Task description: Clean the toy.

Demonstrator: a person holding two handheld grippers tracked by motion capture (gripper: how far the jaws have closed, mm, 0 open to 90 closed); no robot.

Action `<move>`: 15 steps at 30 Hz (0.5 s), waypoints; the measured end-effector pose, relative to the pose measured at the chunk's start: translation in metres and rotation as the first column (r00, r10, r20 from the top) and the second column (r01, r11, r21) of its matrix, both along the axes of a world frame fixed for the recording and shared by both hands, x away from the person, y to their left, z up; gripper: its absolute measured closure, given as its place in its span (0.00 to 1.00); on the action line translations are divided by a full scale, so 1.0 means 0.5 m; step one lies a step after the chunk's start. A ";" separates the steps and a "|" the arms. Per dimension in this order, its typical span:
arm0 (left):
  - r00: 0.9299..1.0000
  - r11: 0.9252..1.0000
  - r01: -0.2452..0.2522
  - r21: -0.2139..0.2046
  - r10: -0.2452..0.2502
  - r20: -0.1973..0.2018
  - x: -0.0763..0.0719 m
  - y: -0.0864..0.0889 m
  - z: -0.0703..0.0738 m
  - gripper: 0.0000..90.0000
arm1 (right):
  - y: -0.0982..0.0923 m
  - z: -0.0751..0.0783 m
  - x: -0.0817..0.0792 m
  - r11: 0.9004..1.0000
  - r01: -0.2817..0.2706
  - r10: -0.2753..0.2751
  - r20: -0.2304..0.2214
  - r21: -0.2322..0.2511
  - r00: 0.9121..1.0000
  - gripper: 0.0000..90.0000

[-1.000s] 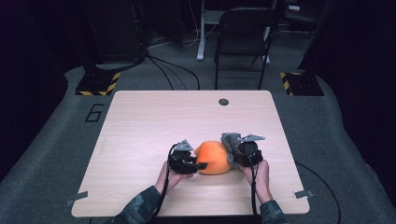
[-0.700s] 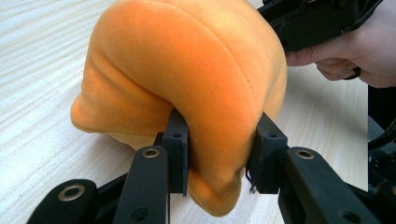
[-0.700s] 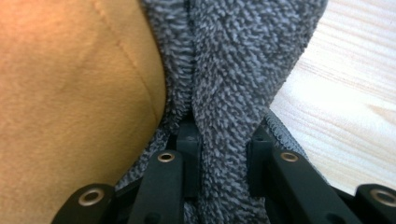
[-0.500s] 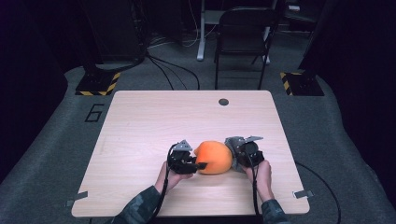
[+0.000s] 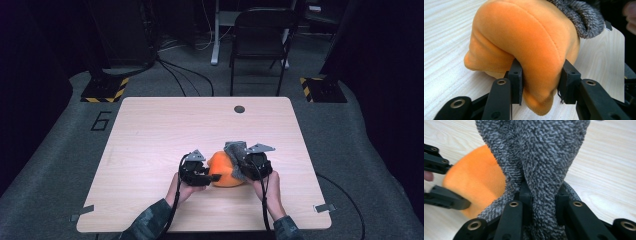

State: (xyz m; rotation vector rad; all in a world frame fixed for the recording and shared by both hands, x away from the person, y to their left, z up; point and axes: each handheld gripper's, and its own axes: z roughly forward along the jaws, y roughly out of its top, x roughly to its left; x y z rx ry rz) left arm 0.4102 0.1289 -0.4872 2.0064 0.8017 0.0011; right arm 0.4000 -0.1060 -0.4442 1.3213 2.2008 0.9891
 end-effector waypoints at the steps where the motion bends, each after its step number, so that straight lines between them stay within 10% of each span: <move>1: 1.000 1.000 0.003 0.000 -0.003 0.007 0.001 -0.001 0.000 0.66 | -0.003 0.000 0.002 1.000 -0.009 0.009 0.002 0.000 1.000 0.83; 9: 0.993 0.998 0.050 0.030 -0.053 0.102 0.000 0.006 0.004 0.37 | -0.002 -0.005 0.003 1.000 0.011 -0.010 0.007 -0.015 1.000 0.83; 15: 0.955 0.991 0.091 0.101 -0.116 0.274 -0.013 0.010 0.009 0.18 | -0.008 -0.007 0.011 1.000 -0.001 0.001 -0.002 -0.002 1.000 0.83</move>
